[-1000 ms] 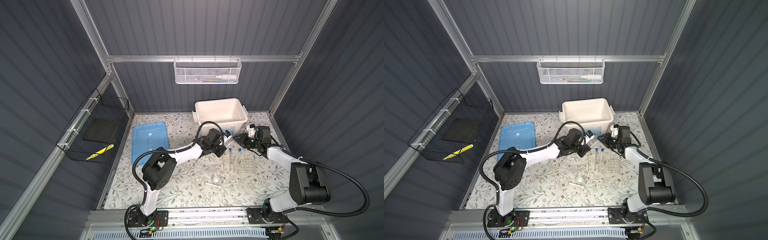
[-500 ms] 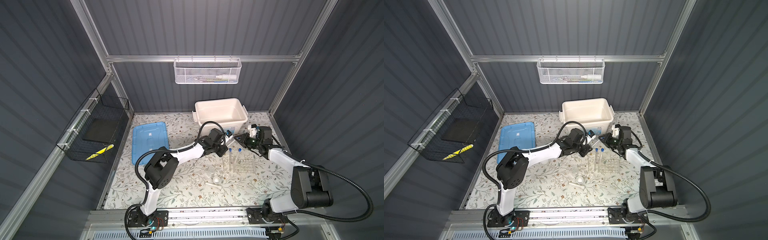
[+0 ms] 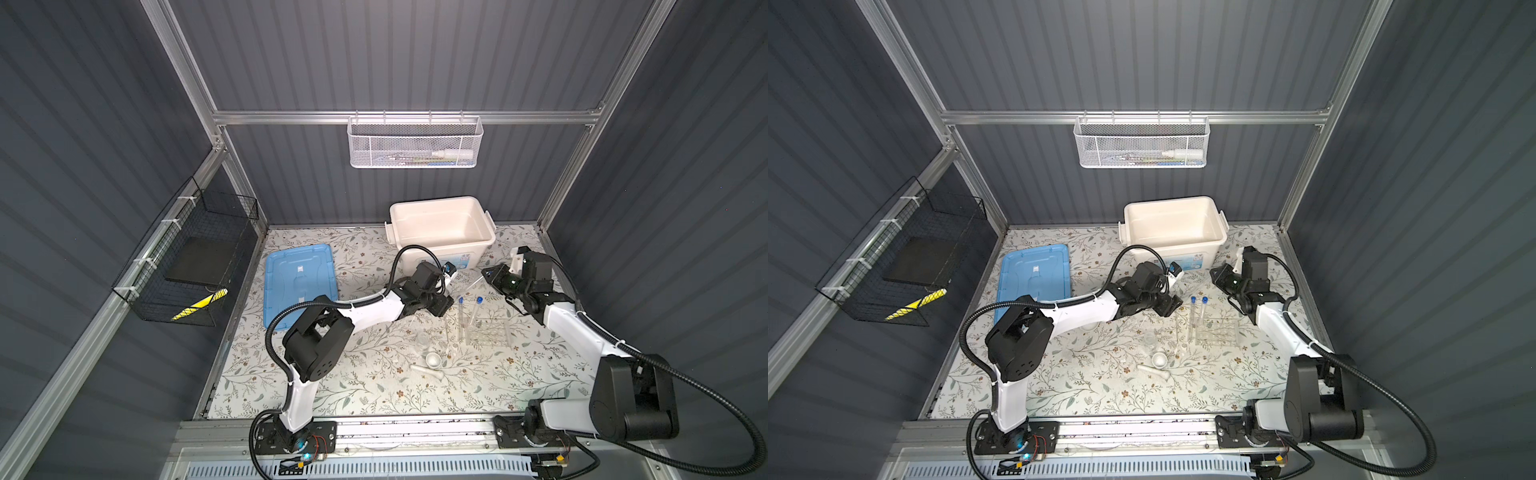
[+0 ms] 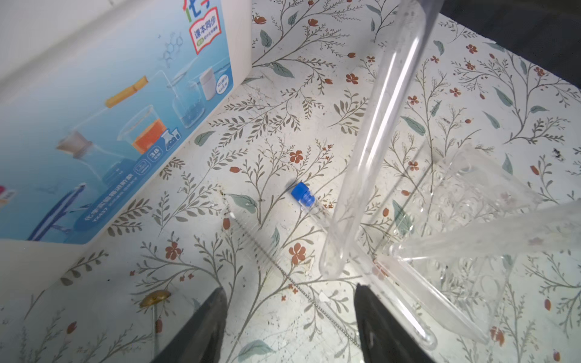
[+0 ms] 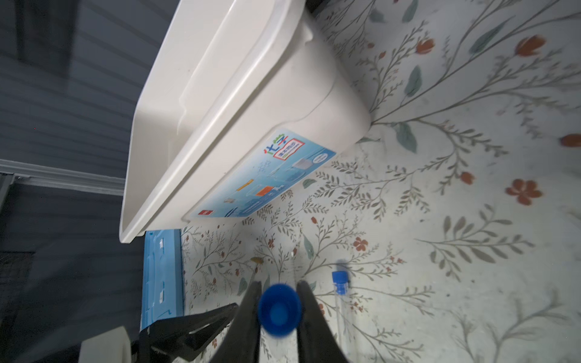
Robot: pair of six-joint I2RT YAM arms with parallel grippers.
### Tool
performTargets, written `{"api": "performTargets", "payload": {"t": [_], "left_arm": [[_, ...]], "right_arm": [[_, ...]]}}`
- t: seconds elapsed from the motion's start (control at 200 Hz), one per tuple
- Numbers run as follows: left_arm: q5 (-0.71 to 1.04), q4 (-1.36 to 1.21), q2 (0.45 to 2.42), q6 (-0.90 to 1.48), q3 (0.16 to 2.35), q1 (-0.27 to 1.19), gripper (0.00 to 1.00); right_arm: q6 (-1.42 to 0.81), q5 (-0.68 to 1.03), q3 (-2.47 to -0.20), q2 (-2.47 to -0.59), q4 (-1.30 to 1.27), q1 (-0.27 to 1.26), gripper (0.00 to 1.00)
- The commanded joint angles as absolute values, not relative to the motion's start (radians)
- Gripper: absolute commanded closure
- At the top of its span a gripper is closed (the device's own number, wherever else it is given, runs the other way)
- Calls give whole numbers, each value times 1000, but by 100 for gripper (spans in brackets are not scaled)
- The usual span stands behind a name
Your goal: Organize the chemistry lab equipment
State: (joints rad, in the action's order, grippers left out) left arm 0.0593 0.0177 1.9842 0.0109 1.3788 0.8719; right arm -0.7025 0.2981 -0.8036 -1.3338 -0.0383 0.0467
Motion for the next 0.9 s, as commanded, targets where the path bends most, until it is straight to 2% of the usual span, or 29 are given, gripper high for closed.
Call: {"api": "performTargets", "payload": {"t": [0.0,0.335,0.51,0.895], "left_arm": [[45,-4,1940,28,1362,880,33],[49,8,1943,41,1355,881,33],[50,8,1948,47,1356,882,33],[59,-26,1931,54,1331,885,32]], "right_arm": [[-658,137,-798,-1311,0,46,78],[-554,-69,-793,-1253,49,48,78],[-502,-187,-766,-1158,83,68,79],[-412,-474,-705,-982,147,281,79]]}}
